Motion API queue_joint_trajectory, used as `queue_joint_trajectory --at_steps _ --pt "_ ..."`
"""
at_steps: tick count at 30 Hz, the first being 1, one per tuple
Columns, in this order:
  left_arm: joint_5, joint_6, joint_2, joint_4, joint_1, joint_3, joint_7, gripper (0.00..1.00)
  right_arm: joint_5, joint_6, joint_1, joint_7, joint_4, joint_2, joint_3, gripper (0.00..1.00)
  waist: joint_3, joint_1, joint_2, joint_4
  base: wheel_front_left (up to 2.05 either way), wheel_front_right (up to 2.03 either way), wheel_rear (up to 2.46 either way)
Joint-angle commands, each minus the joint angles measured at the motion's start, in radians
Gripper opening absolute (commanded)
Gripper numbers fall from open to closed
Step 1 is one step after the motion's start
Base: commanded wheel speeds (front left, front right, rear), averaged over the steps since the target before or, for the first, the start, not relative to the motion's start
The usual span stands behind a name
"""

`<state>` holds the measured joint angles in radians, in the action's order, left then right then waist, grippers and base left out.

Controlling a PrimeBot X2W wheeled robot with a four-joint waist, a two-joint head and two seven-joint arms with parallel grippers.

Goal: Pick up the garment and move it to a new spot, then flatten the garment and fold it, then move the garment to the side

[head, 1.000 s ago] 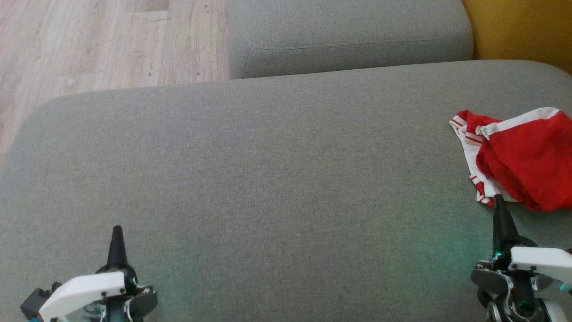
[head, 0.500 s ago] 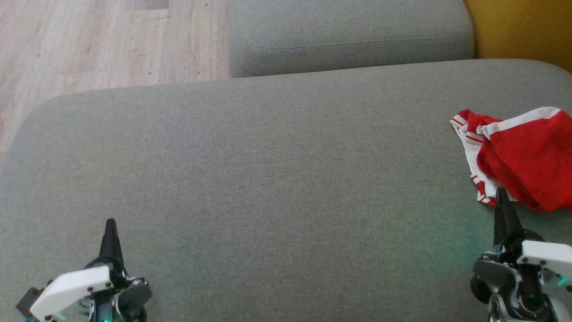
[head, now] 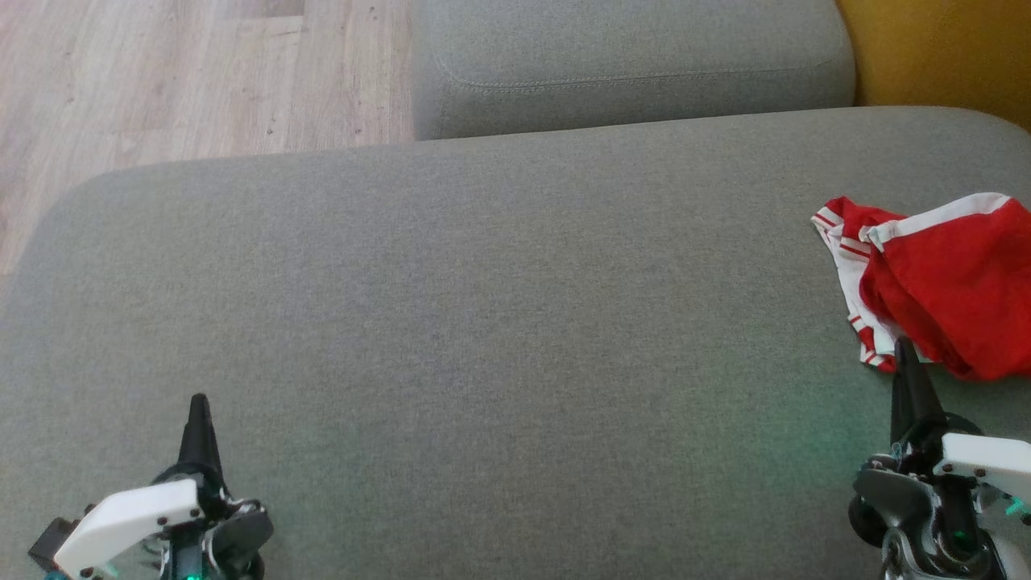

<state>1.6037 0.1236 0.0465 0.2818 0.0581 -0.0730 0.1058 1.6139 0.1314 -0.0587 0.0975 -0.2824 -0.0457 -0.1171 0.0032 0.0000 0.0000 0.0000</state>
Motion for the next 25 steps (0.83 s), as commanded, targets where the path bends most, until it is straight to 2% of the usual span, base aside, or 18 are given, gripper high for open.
queue_joint_trajectory --at_steps 1,25 --pt "0.007 0.007 0.006 -0.036 0.050 -0.039 0.006 0.00 0.006 -0.001 -0.048 0.004 0.038 -0.015 0.017 0.00 0.000 0.0000 0.0000 0.000 0.00 0.00 0.00" --pt "0.006 0.007 0.005 -0.037 0.050 -0.040 0.007 0.00 0.003 -0.001 -0.048 0.008 0.038 -0.012 0.013 0.00 0.000 0.0000 0.0000 0.000 0.00 0.00 0.00"
